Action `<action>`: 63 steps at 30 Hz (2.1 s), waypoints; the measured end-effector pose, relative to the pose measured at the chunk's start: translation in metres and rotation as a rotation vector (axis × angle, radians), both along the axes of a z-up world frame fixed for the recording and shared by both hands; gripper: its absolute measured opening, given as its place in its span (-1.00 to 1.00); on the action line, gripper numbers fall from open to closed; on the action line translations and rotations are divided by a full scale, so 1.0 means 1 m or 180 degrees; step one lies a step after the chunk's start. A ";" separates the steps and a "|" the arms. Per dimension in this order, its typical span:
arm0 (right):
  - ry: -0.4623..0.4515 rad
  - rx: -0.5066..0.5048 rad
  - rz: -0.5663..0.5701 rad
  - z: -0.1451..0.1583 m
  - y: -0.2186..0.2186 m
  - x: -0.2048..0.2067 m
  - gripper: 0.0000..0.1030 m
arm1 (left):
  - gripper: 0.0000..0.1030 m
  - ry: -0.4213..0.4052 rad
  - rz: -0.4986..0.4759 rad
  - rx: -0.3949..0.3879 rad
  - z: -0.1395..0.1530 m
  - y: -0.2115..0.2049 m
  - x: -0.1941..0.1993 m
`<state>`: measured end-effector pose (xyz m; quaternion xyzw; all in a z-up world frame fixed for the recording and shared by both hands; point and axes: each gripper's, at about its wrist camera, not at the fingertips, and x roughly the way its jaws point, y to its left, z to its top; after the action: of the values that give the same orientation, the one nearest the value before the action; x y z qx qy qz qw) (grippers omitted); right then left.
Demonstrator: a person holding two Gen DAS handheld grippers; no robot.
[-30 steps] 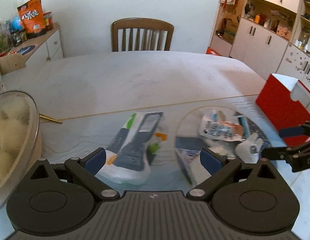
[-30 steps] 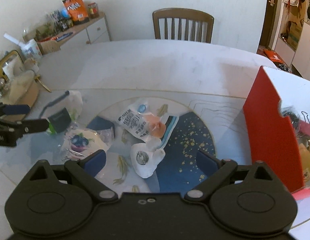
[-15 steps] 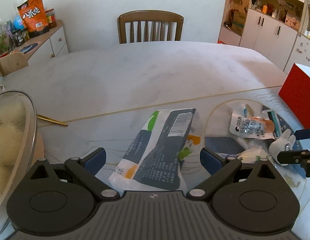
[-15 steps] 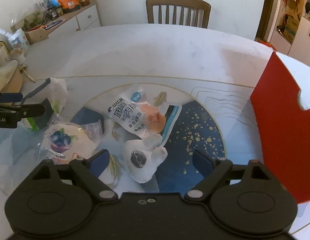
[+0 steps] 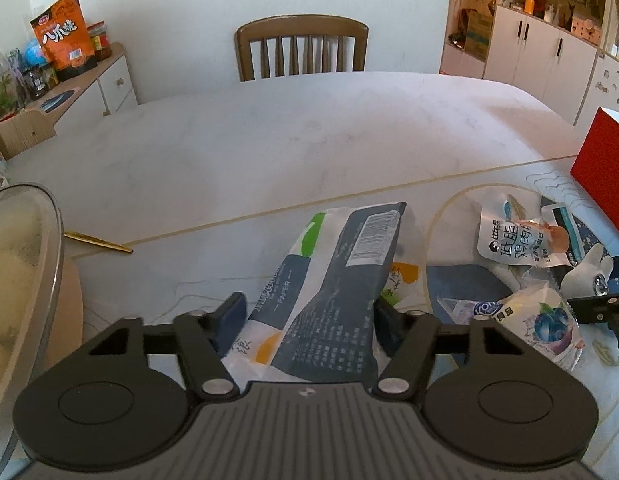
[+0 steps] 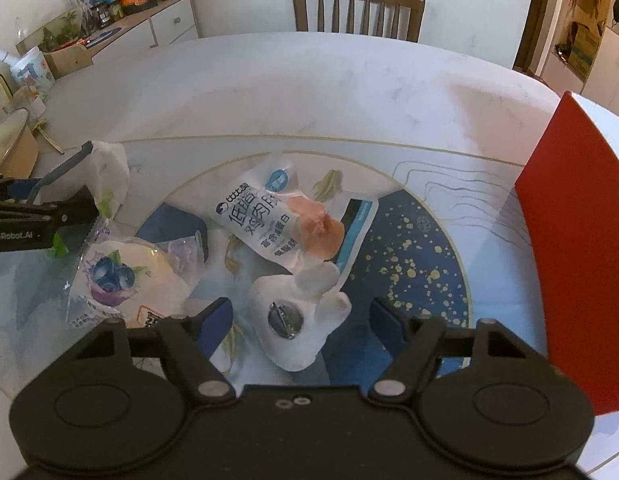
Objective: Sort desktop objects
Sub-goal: 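Grasp the white-green plastic bag with left tool while right tool grasps white rabbit toy, then carry the plastic bag and white rabbit toy toward the red shoebox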
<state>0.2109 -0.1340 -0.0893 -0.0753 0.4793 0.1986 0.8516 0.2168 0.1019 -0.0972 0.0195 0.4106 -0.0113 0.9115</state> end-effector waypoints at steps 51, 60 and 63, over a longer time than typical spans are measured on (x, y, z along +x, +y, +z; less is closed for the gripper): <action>-0.0127 0.0343 0.0026 0.070 -0.057 -0.053 -0.20 | -0.64 -0.0097 -0.0256 -0.0674 0.089 -0.075 -0.082; -0.0220 0.0354 0.0022 0.093 -0.097 -0.058 -0.20 | -0.64 -0.0119 -0.0450 -0.0754 0.108 -0.133 -0.081; -0.0246 0.0403 0.0027 0.099 -0.112 -0.056 -0.20 | -0.64 -0.0134 -0.0498 -0.0763 0.113 -0.154 -0.078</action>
<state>0.1547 -0.2464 0.0094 -0.0308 0.4322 0.2291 0.8717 0.1393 -0.0519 0.0153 -0.0574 0.3844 -0.1308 0.9121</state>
